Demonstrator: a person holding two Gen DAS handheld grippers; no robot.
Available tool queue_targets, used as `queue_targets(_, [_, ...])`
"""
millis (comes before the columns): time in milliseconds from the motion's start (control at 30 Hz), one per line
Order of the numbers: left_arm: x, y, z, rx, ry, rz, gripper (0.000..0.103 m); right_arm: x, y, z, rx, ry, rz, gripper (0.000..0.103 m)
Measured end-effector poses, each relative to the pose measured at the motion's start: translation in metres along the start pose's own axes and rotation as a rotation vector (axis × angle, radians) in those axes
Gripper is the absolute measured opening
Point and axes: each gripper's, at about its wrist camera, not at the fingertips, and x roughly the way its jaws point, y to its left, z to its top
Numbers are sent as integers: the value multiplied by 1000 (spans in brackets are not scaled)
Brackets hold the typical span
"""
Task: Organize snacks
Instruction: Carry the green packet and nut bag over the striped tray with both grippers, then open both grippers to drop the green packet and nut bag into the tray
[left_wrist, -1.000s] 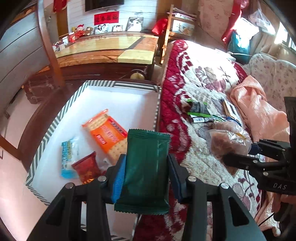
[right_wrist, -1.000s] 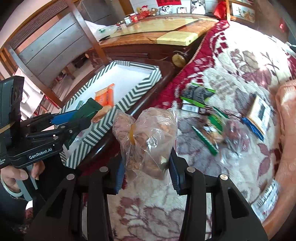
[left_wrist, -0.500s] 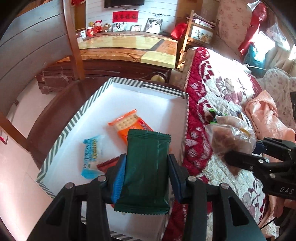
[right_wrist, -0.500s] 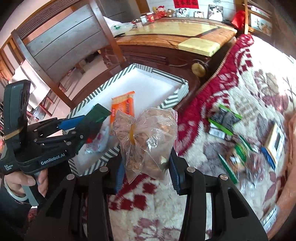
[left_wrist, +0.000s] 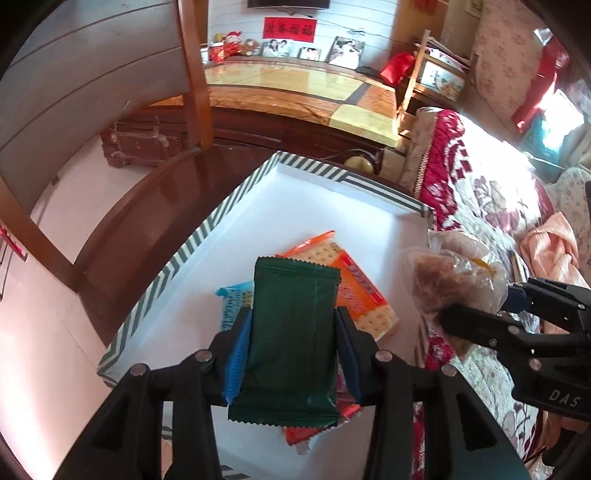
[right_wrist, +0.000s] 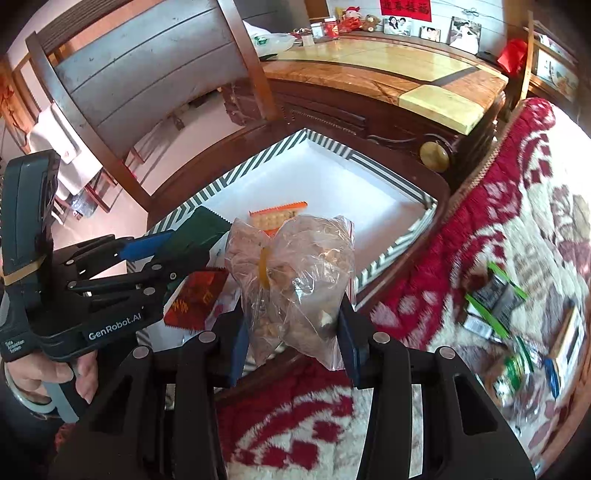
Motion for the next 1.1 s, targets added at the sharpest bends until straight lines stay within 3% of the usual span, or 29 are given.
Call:
queue_targets(300, [21,14,2,-55,45,26,47,39,0,24,-5,49,-7,41])
queue_targets(700, [33,22,2,-92,77,42,47,77,13,25,-47,134,-27,45])
queue_targets(833, [35,27,1,-120,88,58,52,73,15,24,-37,125,-6,51])
queue_targets(900, [34,27,1,-117,85,71,52,66,14,25,-26,107,13,59])
queue_targets(1100, [28,23,-1,-113,73,95,74,47,16,24,-14,58,13,60])
